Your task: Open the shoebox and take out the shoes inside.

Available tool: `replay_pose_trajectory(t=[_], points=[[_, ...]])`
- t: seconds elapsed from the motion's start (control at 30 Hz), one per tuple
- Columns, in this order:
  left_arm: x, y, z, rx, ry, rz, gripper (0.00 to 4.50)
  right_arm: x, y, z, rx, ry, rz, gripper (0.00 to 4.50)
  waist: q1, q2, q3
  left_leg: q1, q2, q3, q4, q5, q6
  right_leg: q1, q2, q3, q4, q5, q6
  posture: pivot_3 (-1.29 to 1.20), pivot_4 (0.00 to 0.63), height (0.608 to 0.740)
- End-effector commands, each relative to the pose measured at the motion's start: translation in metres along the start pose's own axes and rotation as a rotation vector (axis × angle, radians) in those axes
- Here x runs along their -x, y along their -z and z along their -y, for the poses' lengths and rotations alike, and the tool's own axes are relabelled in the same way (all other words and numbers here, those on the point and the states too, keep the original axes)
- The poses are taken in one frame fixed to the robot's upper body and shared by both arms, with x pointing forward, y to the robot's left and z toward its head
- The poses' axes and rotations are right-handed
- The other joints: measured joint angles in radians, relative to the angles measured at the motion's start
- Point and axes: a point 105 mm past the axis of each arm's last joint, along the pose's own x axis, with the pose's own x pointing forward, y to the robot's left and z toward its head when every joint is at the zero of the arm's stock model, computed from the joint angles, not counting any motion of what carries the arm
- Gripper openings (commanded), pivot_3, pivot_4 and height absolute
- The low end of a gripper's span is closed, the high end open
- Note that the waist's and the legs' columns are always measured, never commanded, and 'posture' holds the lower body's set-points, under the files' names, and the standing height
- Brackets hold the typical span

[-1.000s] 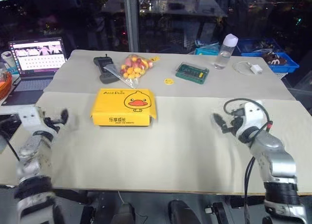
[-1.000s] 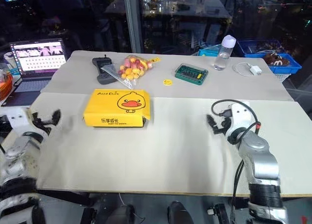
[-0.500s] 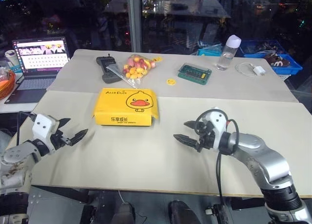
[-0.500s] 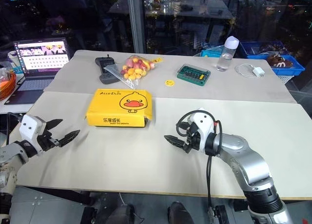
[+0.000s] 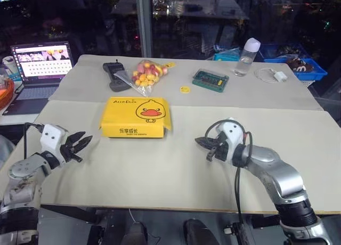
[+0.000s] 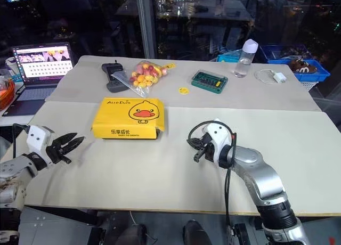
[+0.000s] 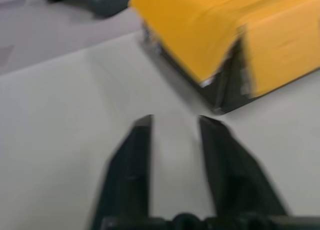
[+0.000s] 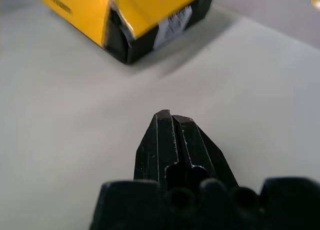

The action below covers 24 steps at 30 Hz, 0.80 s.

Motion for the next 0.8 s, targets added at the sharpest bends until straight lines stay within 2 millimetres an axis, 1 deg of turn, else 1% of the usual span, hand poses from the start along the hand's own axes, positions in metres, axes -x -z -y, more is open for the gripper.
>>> replay_pose_trajectory(t=[0.03,0.1,0.13,0.17,0.23,0.3,0.37,0.4,0.47,0.53,0.57,0.63,0.67,0.7,0.8], points=[[-0.006,-0.009,-0.018,-0.02,-0.101,0.014,0.5,-0.026,-0.018,0.011,0.071,0.049,0.053,0.0,-0.002,0.0,0.0,0.0,0.0,0.0,0.0,0.0,0.0,0.0,0.0,0.0,0.0,0.0,0.0,0.0,0.15,0.703],[-0.017,-0.013,-0.024,-0.037,-0.148,0.012,0.5,-0.051,-0.028,0.018,0.082,0.068,0.076,0.0,-0.003,0.0,0.0,0.001,0.0,0.0,0.001,0.0,0.0,0.0,0.0,0.0,0.001,0.001,0.0,0.0,0.15,0.703],[-0.023,-0.016,-0.024,-0.053,-0.159,0.011,0.5,-0.06,-0.033,0.021,0.086,0.072,0.088,0.0,-0.002,0.0,0.0,0.002,0.0,0.0,0.001,0.0,0.0,0.001,0.001,0.0,0.001,0.002,-0.001,0.0,0.15,0.703],[-0.026,-0.017,-0.024,-0.063,-0.163,0.011,0.5,-0.066,-0.036,0.022,0.088,0.073,0.096,0.0,-0.001,0.0,0.0,0.002,0.0,0.0,0.001,0.0,0.0,0.001,0.001,0.0,0.001,0.003,-0.001,0.0,0.15,0.703],[-0.045,-0.031,-0.015,-0.091,-0.135,0.038,0.5,-0.081,-0.043,0.037,0.09,0.125,0.103,0.0,0.002,0.0,0.0,0.003,0.0,-0.001,0.001,0.0,0.0,0.002,0.001,0.0,0.0,0.002,-0.001,0.0,0.15,0.703],[-0.064,-0.045,0.0,-0.113,-0.083,0.069,0.5,-0.092,-0.048,0.046,0.103,0.15,0.102,0.0,0.007,0.0,0.0,-0.001,0.0,-0.001,0.001,0.0,0.0,0.001,0.001,-0.001,0.0,0.003,-0.001,0.0,0.15,0.703],[-0.079,-0.054,0.014,-0.12,-0.035,0.089,0.5,-0.098,-0.052,0.047,0.132,0.145,0.103,0.0,0.014,0.0,0.0,-0.003,-0.001,-0.002,0.003,0.0,0.0,0.001,-0.001,-0.003,0.0,0.006,-0.006,0.0,0.15,0.703],[-0.088,-0.06,0.025,-0.133,-0.004,0.102,0.5,-0.102,-0.056,0.044,0.136,0.132,0.116,0.0,0.012,0.0,0.0,-0.005,-0.001,-0.002,0.003,0.0,0.0,-0.001,-0.001,-0.003,-0.001,0.006,-0.006,0.0,0.15,0.703],[-0.102,-0.069,0.041,-0.169,0.047,0.122,0.5,-0.107,-0.061,0.04,0.132,0.111,0.136,0.0,0.012,0.0,0.0,-0.006,-0.001,-0.002,0.003,0.0,0.0,-0.001,-0.001,-0.003,-0.001,0.006,-0.006,0.0,0.15,0.703],[-0.112,-0.077,0.062,-0.198,0.119,0.148,0.5,-0.11,-0.061,0.035,0.132,0.099,0.141,0.0,0.01,0.0,0.0,-0.009,-0.001,-0.004,0.002,0.0,0.0,-0.004,-0.001,-0.004,0.0,0.006,-0.006,0.0,0.15,0.703],[-0.116,-0.08,0.068,-0.205,0.141,0.156,0.5,-0.111,-0.06,0.034,0.132,0.095,0.141,0.0,0.008,0.0,0.0,-0.009,-0.001,-0.004,0.002,0.0,0.0,-0.004,-0.001,-0.004,0.0,0.006,-0.006,0.0,0.15,0.703],[-0.125,-0.09,0.101,-0.222,0.246,0.199,0.5,-0.112,-0.057,0.029,0.131,0.086,0.142,0.0,0.007,0.0,0.0,-0.009,-0.001,-0.004,0.002,0.0,0.0,-0.004,-0.001,-0.004,0.0,0.006,-0.006,0.0,0.15,0.703],[-0.13,-0.096,0.119,-0.221,0.301,0.223,0.5,-0.11,-0.056,0.029,0.126,0.089,0.145,0.0,0.009,0.0,0.0,-0.009,-0.001,-0.004,0.002,0.0,0.0,-0.004,-0.001,-0.004,0.001,0.006,-0.006,0.0,0.15,0.703],[-0.132,-0.1,0.13,-0.219,0.336,0.238,0.5,-0.109,-0.055,0.029,0.122,0.093,0.148,0.0,0.012,0.0,0.0,-0.009,-0.001,-0.004,0.003,0.0,0.0,-0.004,-0.001,-0.005,0.001,0.006,-0.006,0.0,0.15,0.703],[-0.134,-0.102,0.147,-0.207,0.385,0.255,0.5,-0.096,-0.051,0.043,0.114,0.153,0.149,0.0,0.012,0.0,0.0,-0.009,-0.001,-0.006,0.004,0.0,0.0,-0.003,-0.001,-0.007,0.001,0.007,-0.006,0.0,0.15,0.703]])
